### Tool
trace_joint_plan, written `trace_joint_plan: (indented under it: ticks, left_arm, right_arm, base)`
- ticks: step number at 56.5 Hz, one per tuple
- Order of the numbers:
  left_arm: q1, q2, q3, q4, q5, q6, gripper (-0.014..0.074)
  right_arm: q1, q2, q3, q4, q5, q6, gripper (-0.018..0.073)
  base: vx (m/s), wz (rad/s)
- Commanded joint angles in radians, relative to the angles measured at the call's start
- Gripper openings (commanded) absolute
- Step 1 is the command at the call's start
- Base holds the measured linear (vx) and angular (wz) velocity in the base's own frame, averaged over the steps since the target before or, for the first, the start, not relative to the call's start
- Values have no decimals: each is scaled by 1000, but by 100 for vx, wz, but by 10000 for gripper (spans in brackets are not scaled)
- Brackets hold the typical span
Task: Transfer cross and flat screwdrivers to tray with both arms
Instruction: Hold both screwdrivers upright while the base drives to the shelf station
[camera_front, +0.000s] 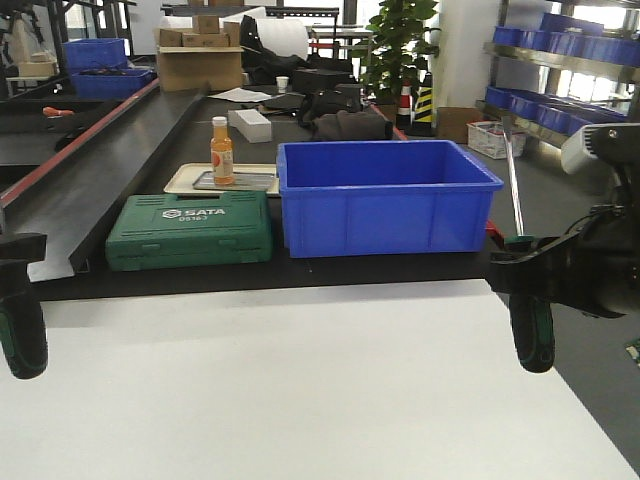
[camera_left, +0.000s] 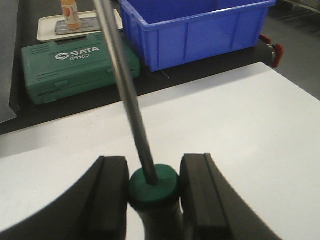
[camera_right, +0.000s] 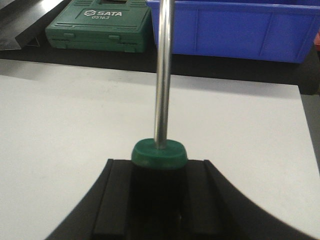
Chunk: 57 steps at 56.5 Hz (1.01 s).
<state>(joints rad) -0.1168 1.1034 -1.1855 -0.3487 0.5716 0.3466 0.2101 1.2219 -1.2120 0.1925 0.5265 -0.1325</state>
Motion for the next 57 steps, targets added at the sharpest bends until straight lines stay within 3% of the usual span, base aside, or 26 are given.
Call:
trace_joint_plan:
  ticks: [1, 22, 57]
  left_arm:
    - [-3, -22, -31, -24, -84, -1, -6]
    - [-3, -22, -31, -24, -84, -1, -6]
    - [-3, -22, -31, -24, -84, -1, -6]
  right_arm:
    - [-3, -28, -33, 5, -84, -5, -8]
    - [-3, -28, -33, 5, -84, -5, -8]
    - [-3, -28, -33, 5, -84, -5, -8]
  base:
    - [-24, -26]
    - [-22, -41]
    - [-16, -68]
